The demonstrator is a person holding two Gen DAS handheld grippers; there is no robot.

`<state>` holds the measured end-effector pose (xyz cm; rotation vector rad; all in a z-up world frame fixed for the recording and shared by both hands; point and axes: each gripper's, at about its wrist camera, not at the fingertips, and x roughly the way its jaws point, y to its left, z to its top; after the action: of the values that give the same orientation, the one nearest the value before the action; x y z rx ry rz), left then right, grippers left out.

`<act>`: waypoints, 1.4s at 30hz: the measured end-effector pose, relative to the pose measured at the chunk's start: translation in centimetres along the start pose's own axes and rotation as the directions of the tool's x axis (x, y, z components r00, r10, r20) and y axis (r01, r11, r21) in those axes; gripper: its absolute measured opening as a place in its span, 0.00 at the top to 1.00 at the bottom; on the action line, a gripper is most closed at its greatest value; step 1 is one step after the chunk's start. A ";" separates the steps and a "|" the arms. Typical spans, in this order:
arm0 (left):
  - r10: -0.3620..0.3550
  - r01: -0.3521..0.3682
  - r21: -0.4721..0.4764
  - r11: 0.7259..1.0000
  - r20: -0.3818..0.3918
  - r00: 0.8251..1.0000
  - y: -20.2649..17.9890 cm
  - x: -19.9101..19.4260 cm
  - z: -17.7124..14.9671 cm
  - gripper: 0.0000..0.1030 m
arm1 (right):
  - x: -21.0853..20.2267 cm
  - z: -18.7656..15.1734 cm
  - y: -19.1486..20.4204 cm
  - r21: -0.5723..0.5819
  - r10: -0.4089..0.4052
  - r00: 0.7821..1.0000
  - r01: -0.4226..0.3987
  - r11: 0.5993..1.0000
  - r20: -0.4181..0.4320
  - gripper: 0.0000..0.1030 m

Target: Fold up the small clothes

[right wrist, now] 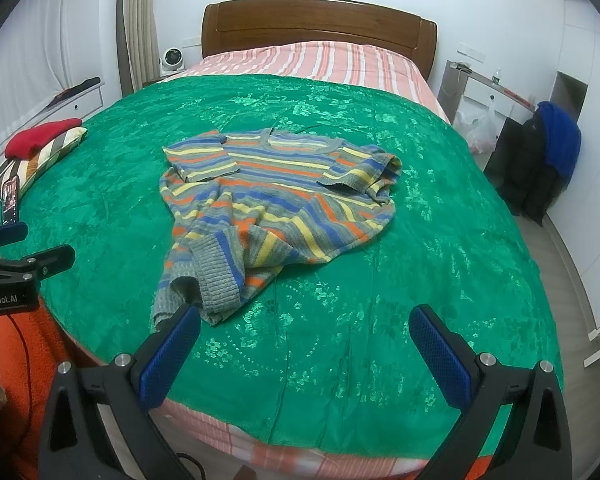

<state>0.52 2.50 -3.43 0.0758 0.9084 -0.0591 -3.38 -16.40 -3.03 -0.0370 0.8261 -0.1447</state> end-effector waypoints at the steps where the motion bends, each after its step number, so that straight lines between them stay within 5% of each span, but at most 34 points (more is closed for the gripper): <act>1: 0.000 0.000 -0.008 1.000 0.000 1.000 0.3 0.0 0.0 0.00 | -0.1 0.0 0.0 0.000 -0.001 1.000 0.001 1.000 0.003 0.00; 7: -0.014 0.014 -0.022 1.000 -0.013 1.000 0.7 0.6 -0.2 0.00 | -0.1 -0.1 -0.2 0.007 -0.005 1.000 0.005 1.000 0.012 0.00; 11: -0.131 0.132 0.009 0.991 -0.036 0.991 -0.1 1.3 -0.6 0.01 | 0.1 -0.1 -0.4 0.014 0.015 1.000 -0.016 1.000 0.009 0.00; 15: -0.199 0.199 -0.010 0.980 -0.110 0.974 -0.6 3.3 -1.6 0.01 | 2.2 -0.3 -1.2 0.035 0.187 0.982 -0.186 0.982 -0.007 0.00; 19: -0.184 0.183 -0.026 0.983 -0.128 0.974 -0.4 3.8 -1.9 0.01 | 6.8 0.2 -0.7 0.144 0.382 0.918 -0.366 0.919 -0.106 0.01; 24: -0.155 0.151 -0.040 0.988 -0.111 0.982 0.3 3.4 -1.8 0.01 | 9.9 3.0 4.3 -0.026 0.358 0.920 -0.367 0.930 -0.160 0.30; 25: -0.151 0.147 -0.040 0.988 -0.110 0.982 0.6 3.3 -1.8 0.01 | 11.4 3.1 5.1 -0.033 0.336 0.919 -0.350 0.936 -0.205 0.46; 26: -0.145 0.141 -0.040 0.989 -0.108 0.984 0.8 3.3 -1.8 0.01 | 12.6 3.0 5.3 -0.023 0.332 0.914 -0.346 0.938 -0.236 0.75; 27: -0.137 0.134 -0.039 0.990 -0.106 0.985 1.1 3.3 -1.8 0.01 | 13.1 2.8 4.8 0.006 0.344 0.906 -0.354 0.935 -0.248 0.84; 32: -0.155 0.148 -0.064 0.987 -0.127 0.980 2.6 4.3 -2.6 0.01 | 9.1 1.0 -0.7 0.161 0.418 0.893 -0.394 0.905 -0.164 0.87; 35: -0.247 0.236 -0.088 0.968 -0.164 0.955 2.0 6.0 -2.9 0.01 | 7.3 -1.6 -4.9 0.280 0.443 0.881 -0.389 0.878 -0.164 0.87; 42: -0.443 0.456 -0.020 0.890 -0.274 0.854 -4.2 9.4 -3.8 0.02 | 8.1 -5.9 -9.2 0.380 0.354 0.905 -0.249 0.891 -0.237 0.86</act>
<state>2.89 -1.49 -13.35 -0.0918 1.1872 -0.5198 -3.36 -26.50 -12.10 0.4549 1.0909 0.0077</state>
